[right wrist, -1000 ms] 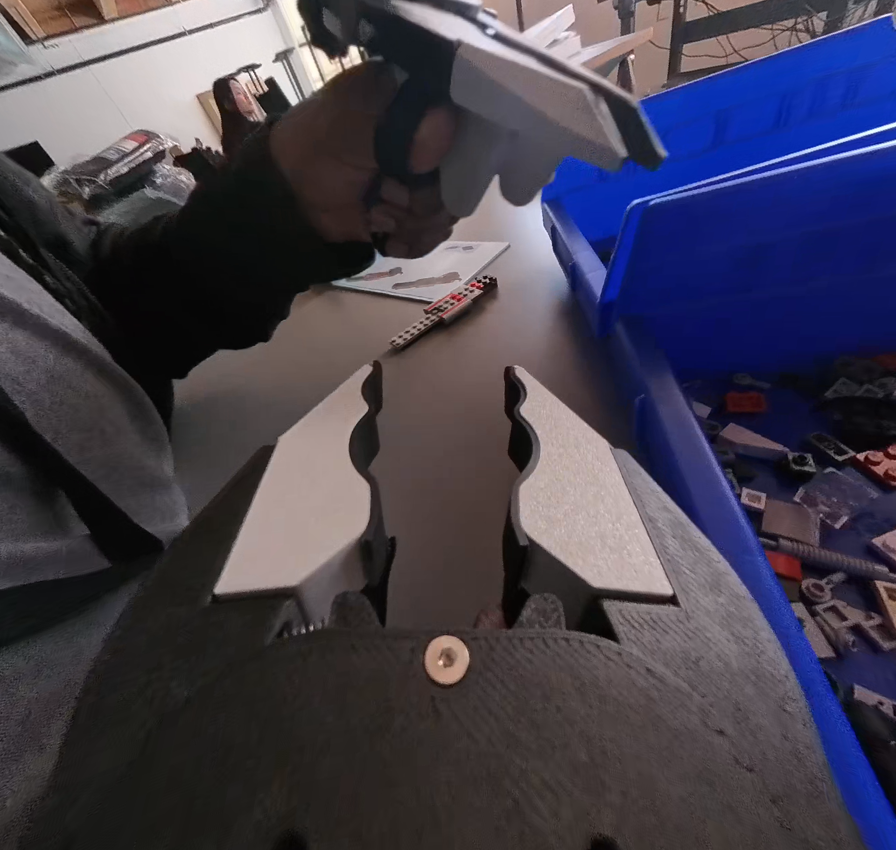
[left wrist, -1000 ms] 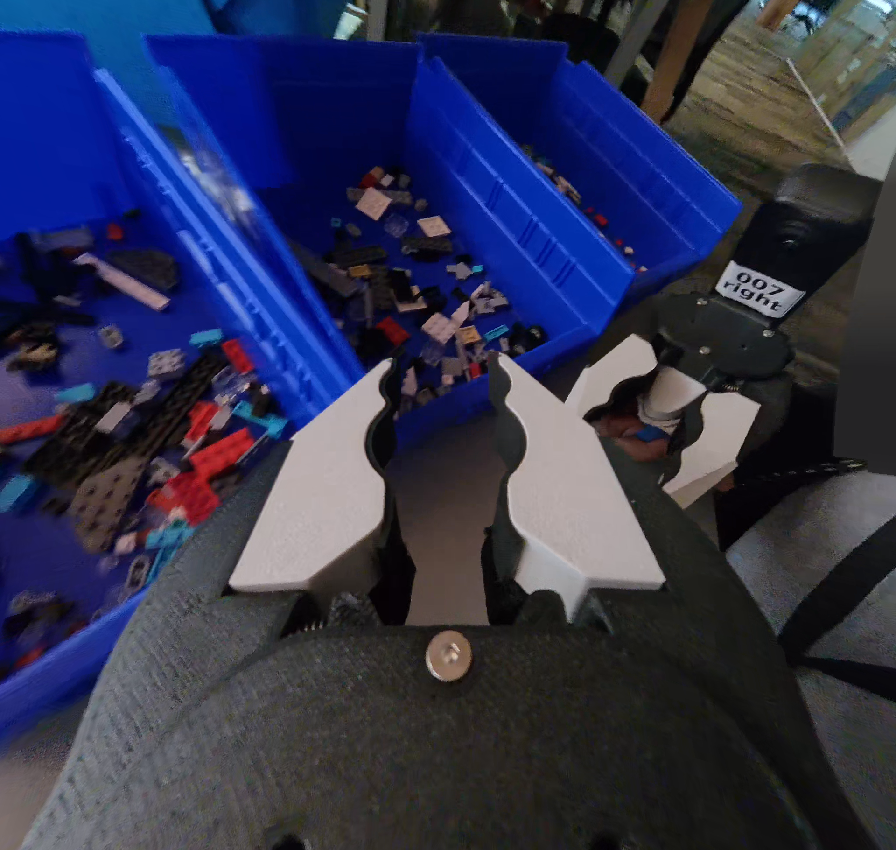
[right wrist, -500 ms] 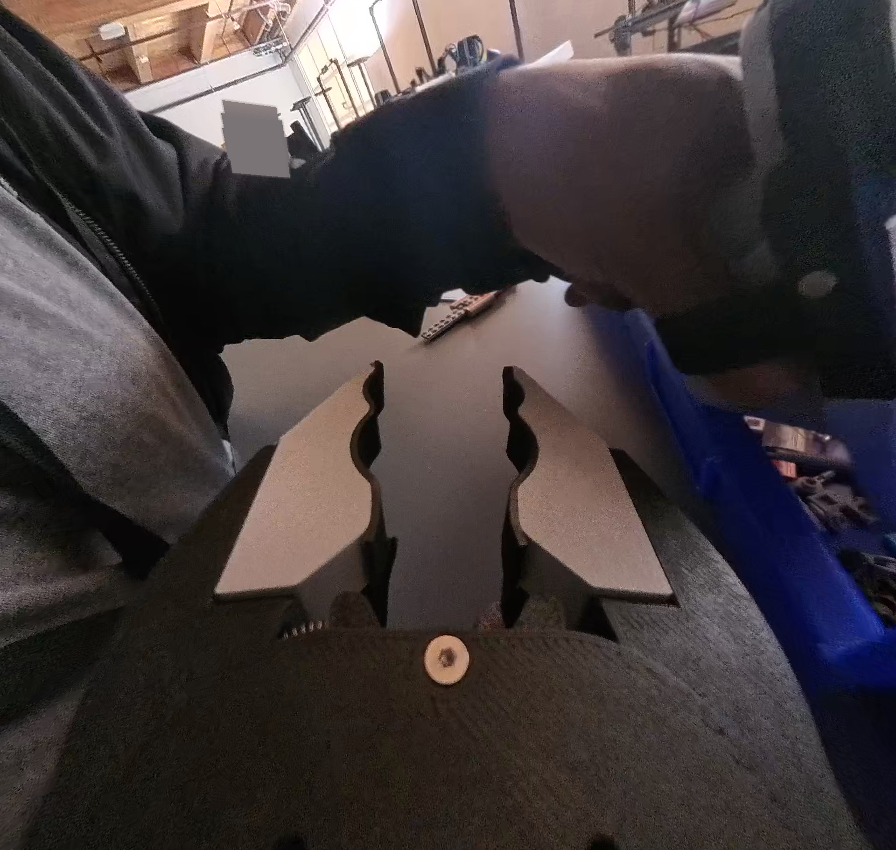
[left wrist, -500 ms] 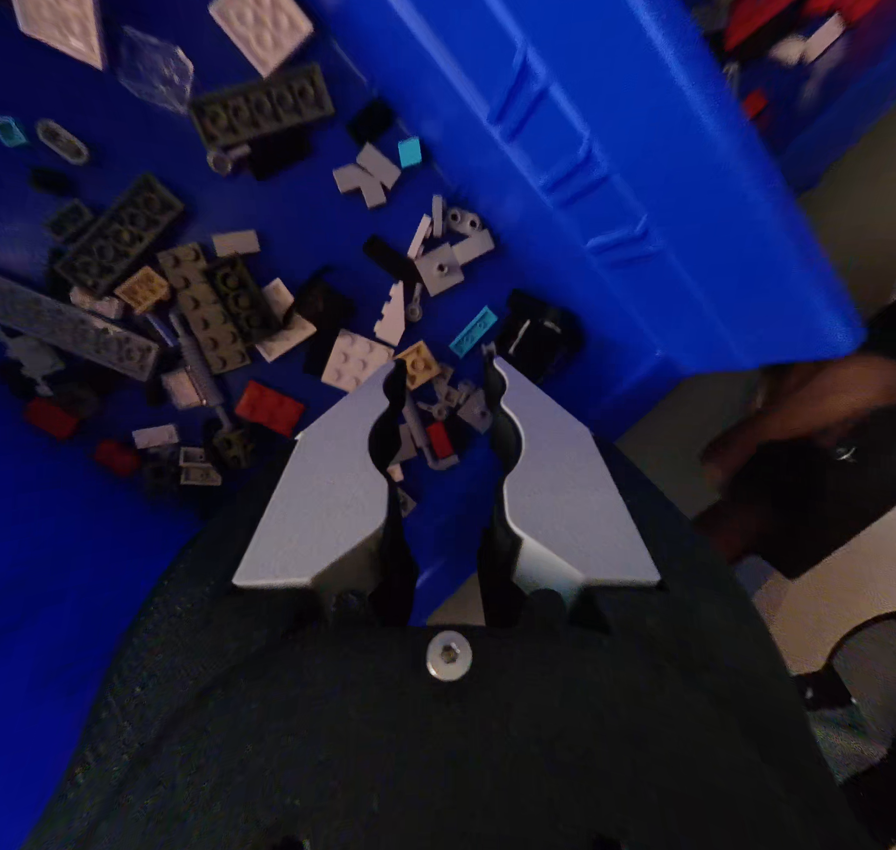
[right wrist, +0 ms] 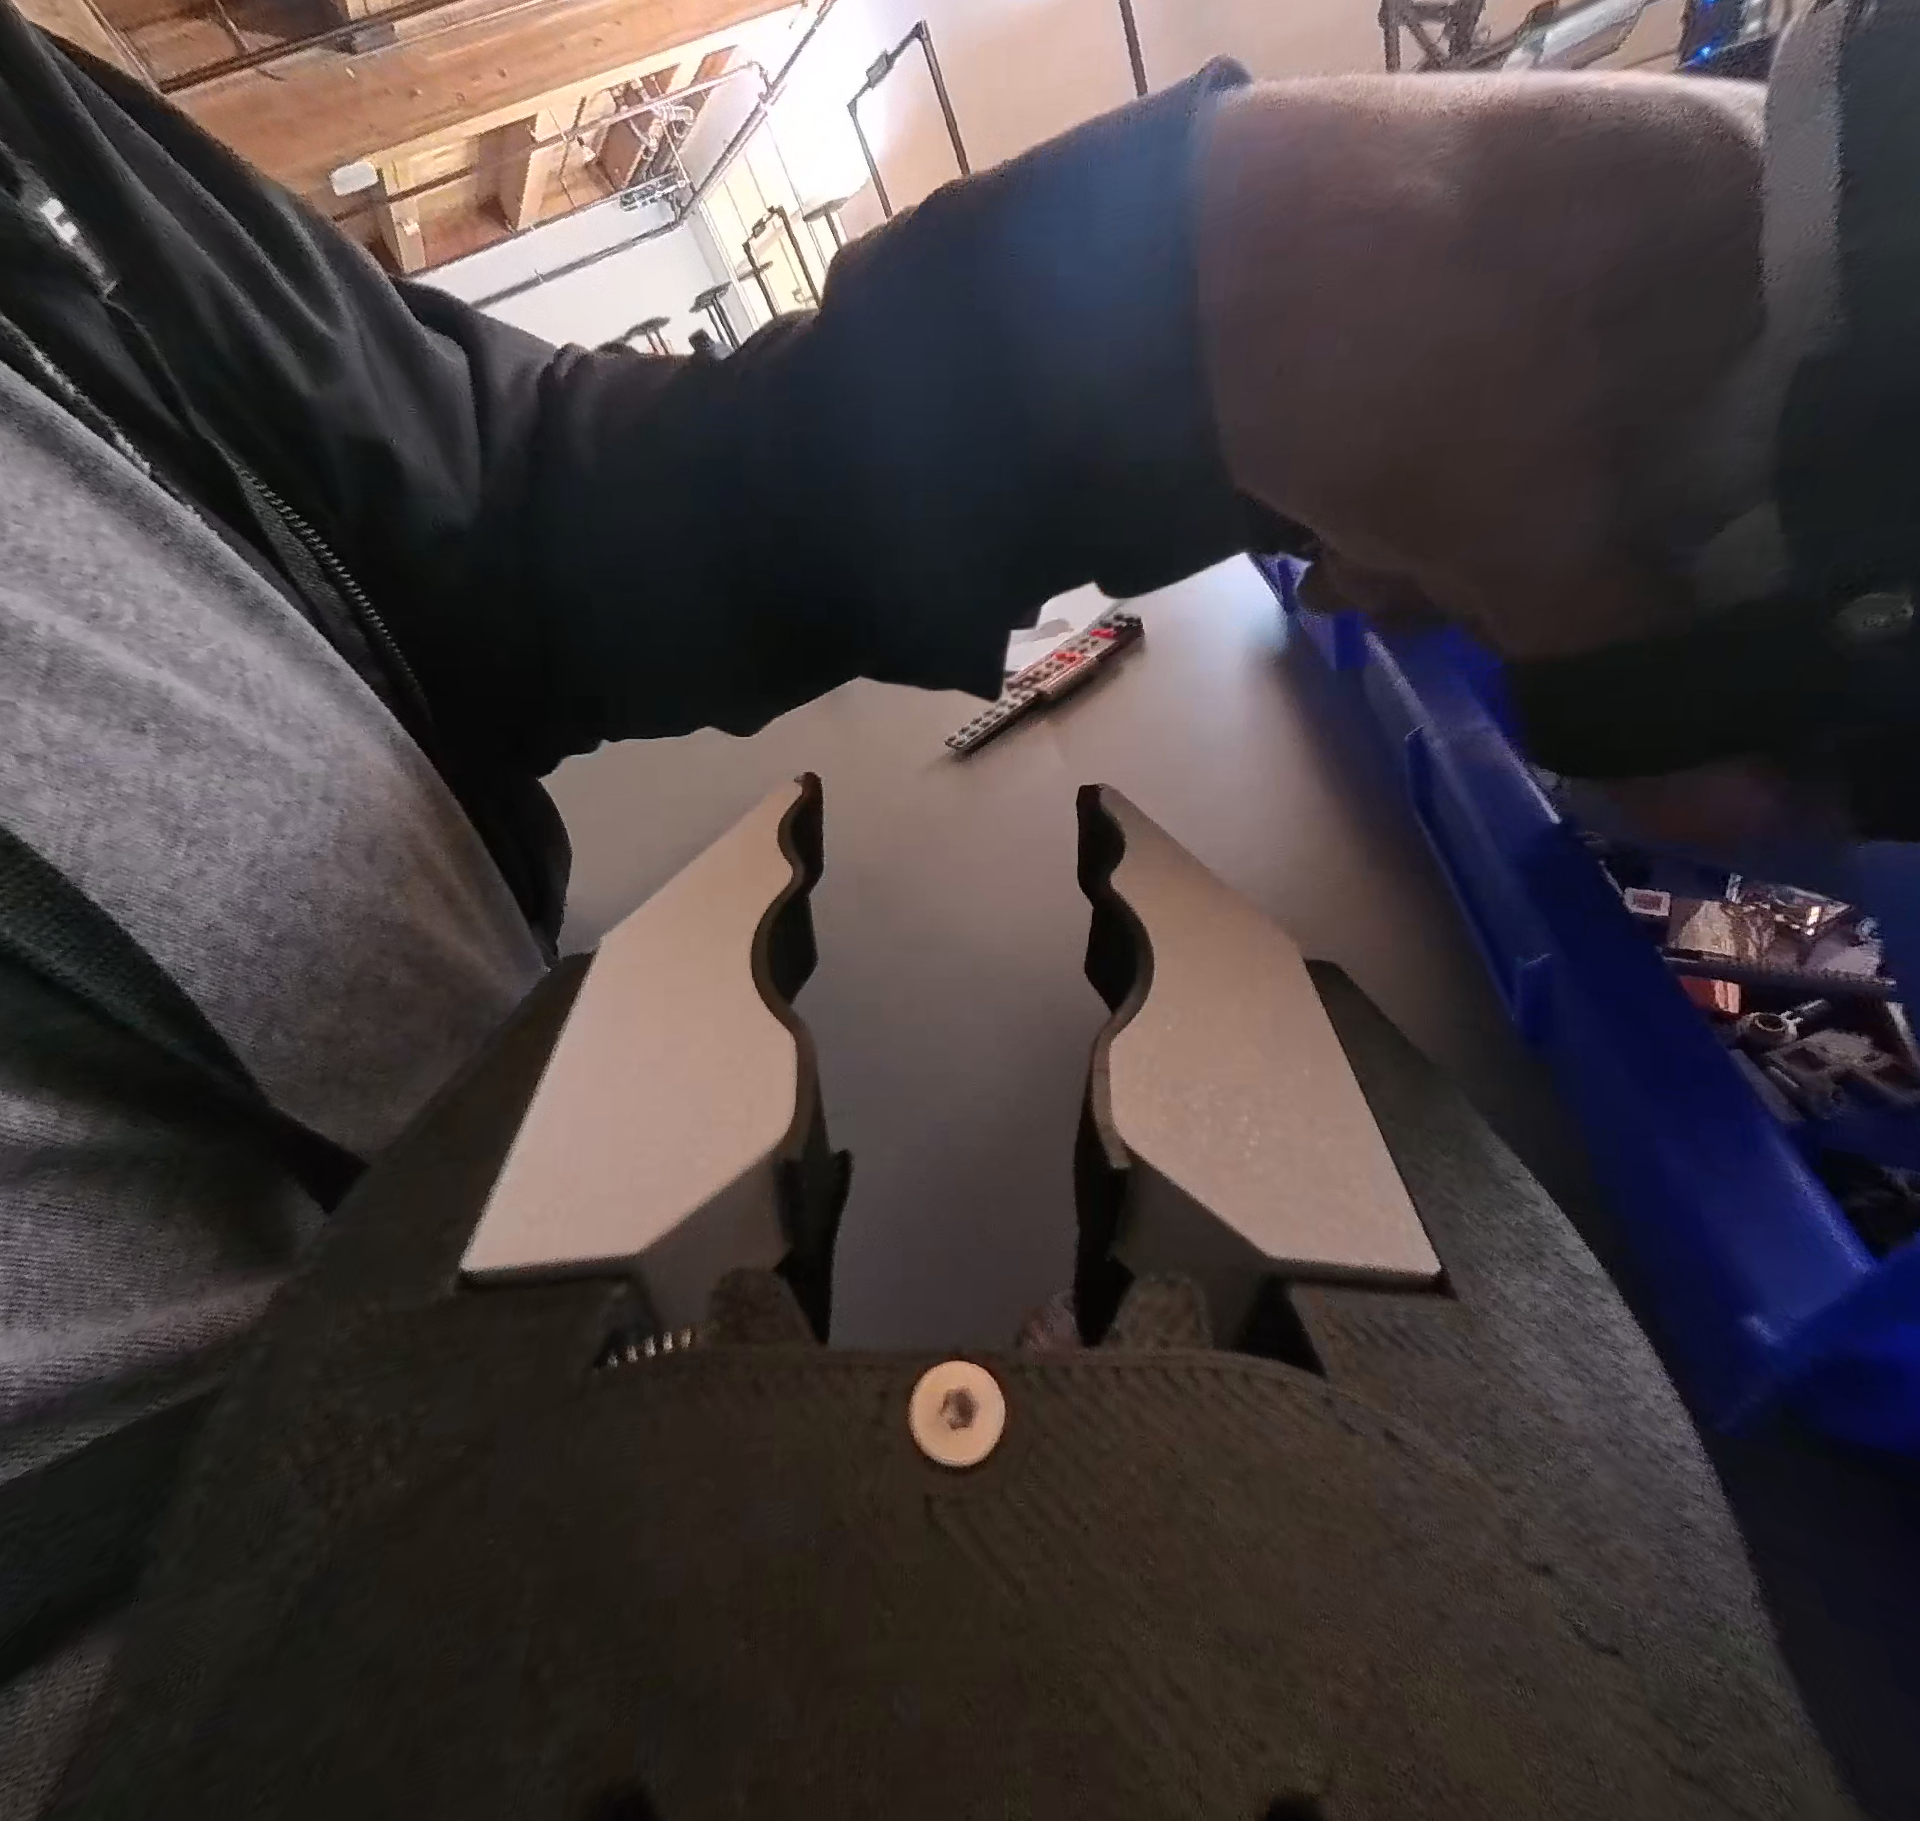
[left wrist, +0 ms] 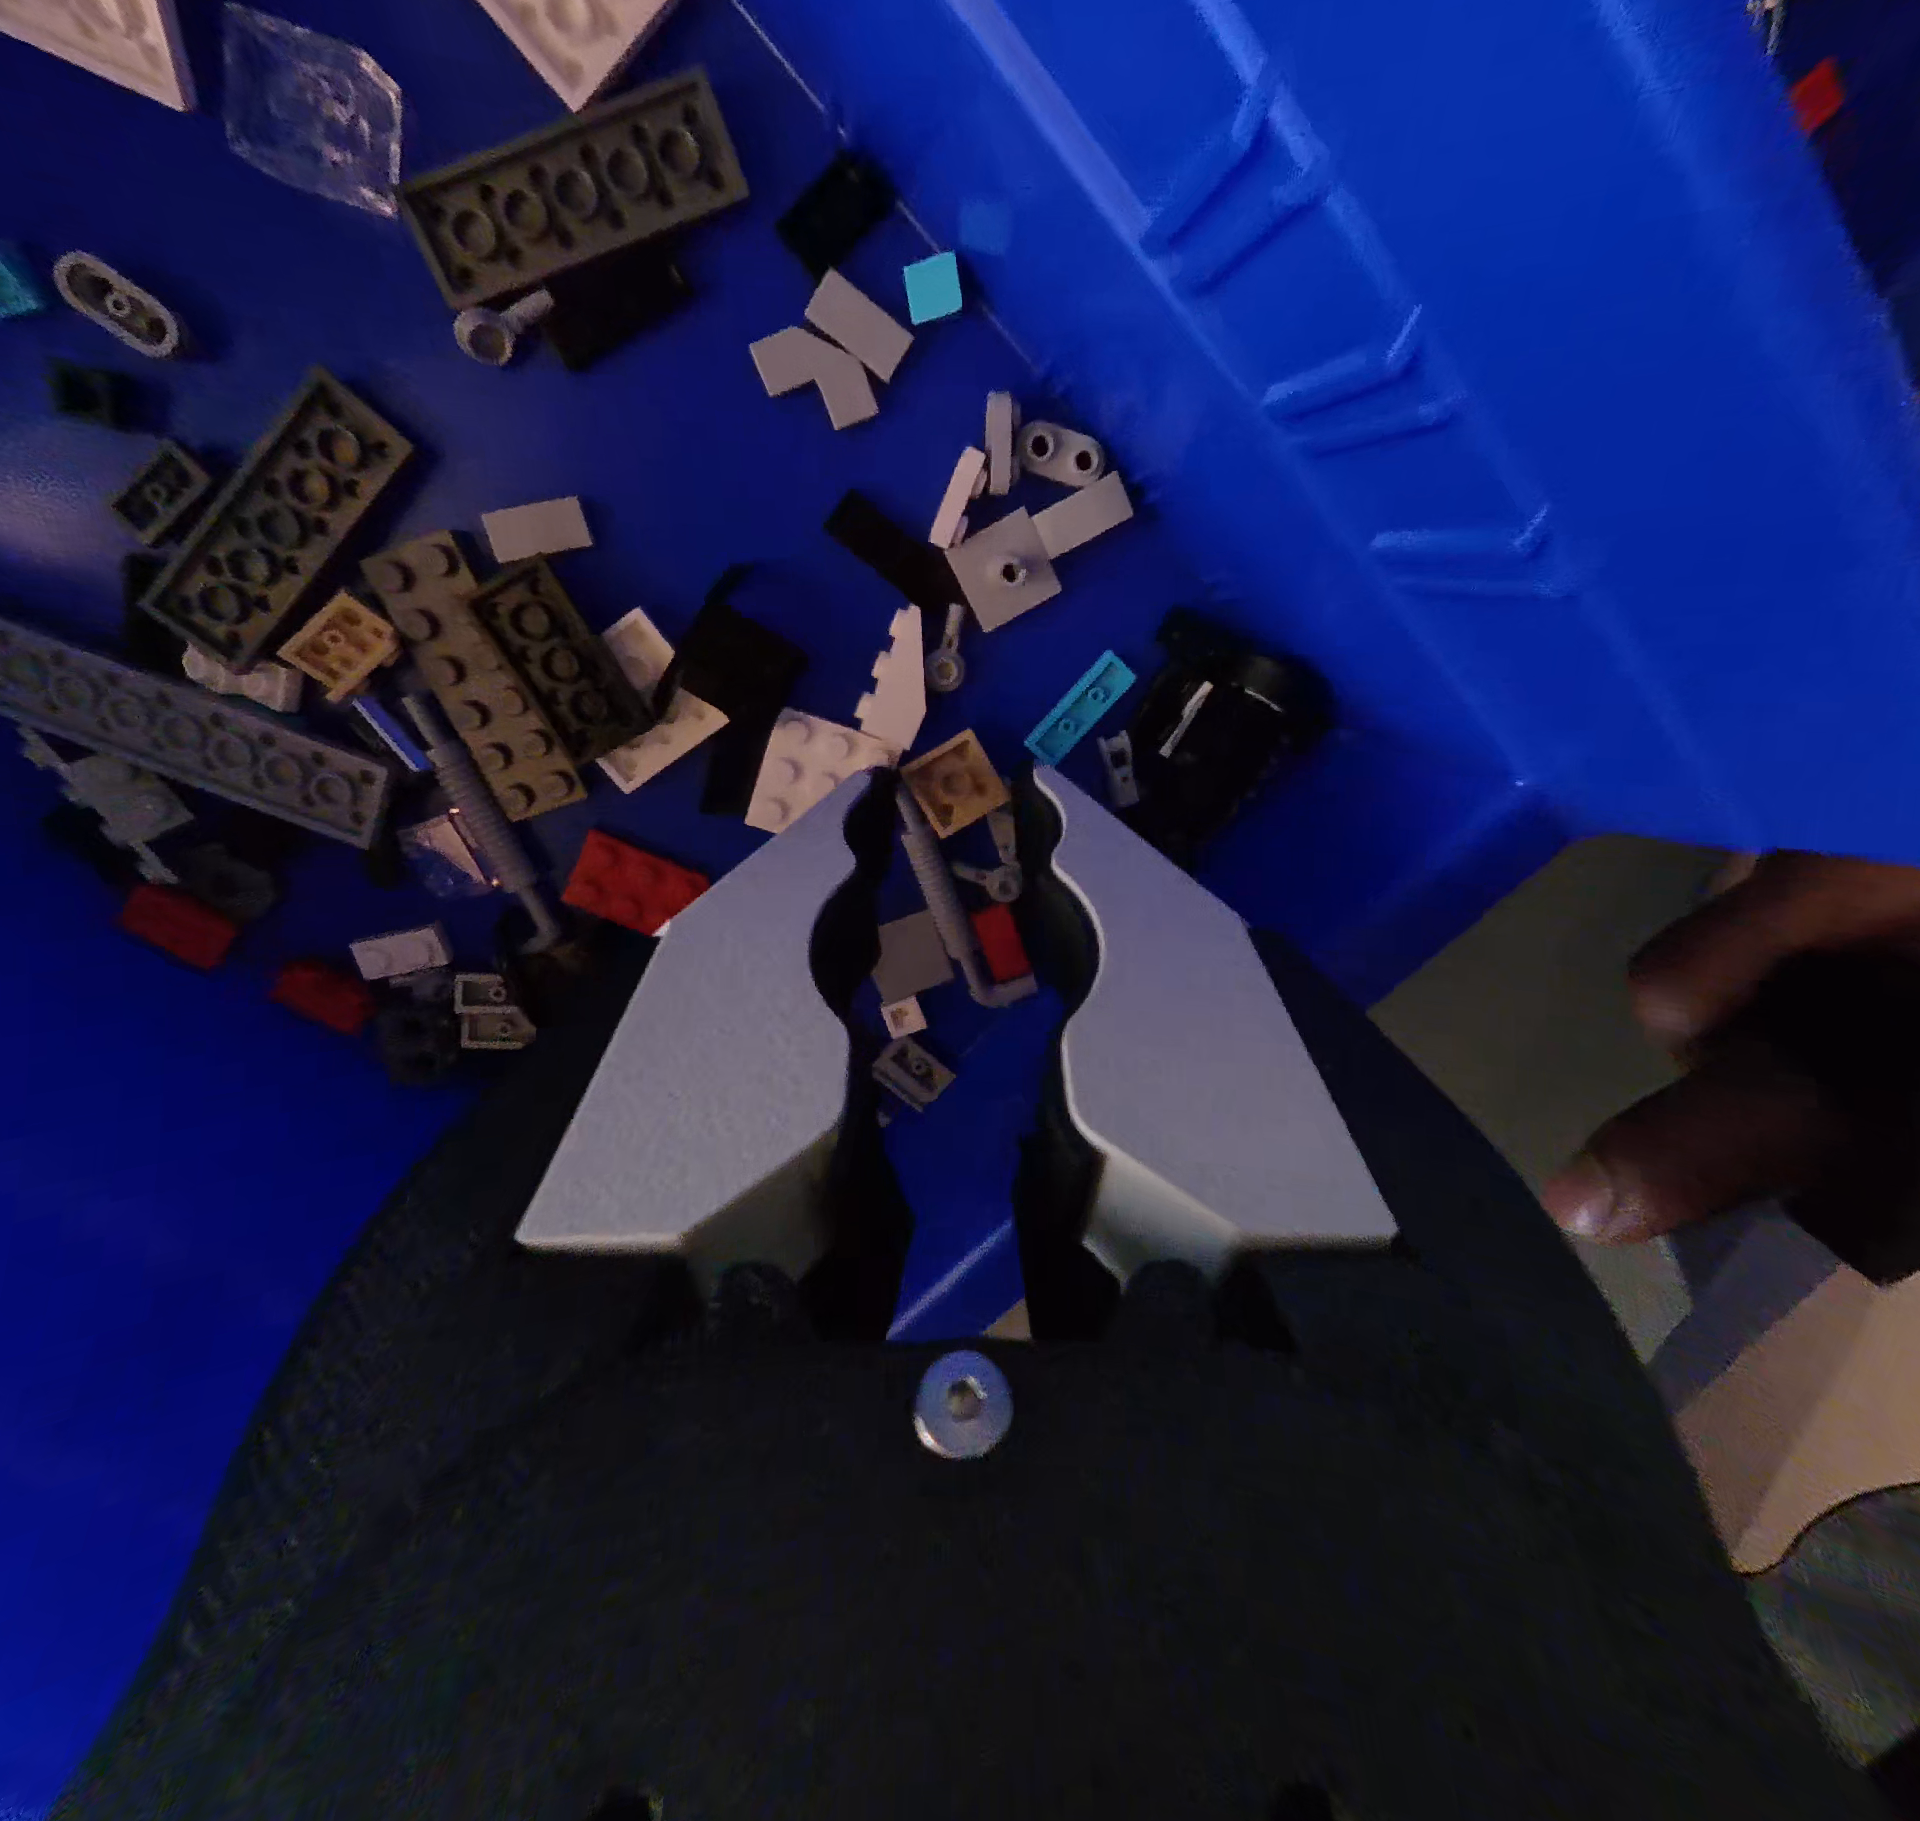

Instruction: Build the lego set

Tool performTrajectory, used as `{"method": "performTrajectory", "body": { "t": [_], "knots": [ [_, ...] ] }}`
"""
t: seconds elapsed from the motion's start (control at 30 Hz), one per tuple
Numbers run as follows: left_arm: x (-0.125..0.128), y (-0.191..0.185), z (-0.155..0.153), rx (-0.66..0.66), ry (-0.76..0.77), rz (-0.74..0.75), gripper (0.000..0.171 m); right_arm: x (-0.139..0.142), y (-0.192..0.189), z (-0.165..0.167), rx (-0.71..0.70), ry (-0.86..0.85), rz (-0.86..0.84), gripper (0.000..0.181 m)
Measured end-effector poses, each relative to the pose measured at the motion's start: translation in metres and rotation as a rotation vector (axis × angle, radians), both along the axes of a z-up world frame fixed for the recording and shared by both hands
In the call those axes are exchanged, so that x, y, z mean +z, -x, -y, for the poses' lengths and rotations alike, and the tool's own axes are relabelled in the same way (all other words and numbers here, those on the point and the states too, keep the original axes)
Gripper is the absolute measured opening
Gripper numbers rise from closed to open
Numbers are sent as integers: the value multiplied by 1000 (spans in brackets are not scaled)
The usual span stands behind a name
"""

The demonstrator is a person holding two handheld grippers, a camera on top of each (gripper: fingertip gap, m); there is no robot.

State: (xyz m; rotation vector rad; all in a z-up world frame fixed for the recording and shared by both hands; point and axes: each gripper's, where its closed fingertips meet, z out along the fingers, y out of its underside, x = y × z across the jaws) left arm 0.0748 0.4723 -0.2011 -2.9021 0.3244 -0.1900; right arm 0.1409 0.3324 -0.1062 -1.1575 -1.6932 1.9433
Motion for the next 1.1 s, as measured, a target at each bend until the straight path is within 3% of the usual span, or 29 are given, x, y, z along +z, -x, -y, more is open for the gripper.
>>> {"method": "performTrajectory", "body": {
  "t": [0.43, 0.77, 0.93, 1.1],
  "knots": [
    [-5, -7, 0, -108, 19, -40, 24, 0, 1, -1, -10, 3, 5, 52],
    [-2, -7, -3, -52, -49, 54, 16, 0, 2, -2, -8, 15, 8, 52],
    [22, -6, -3, 19, -175, 111, 16, -1, 3, -3, -16, 9, 16, 52],
    [75, -2, 22, 140, -398, 189, 16, -5, 6, 1, -25, -26, 32, 52]
  ]
}}
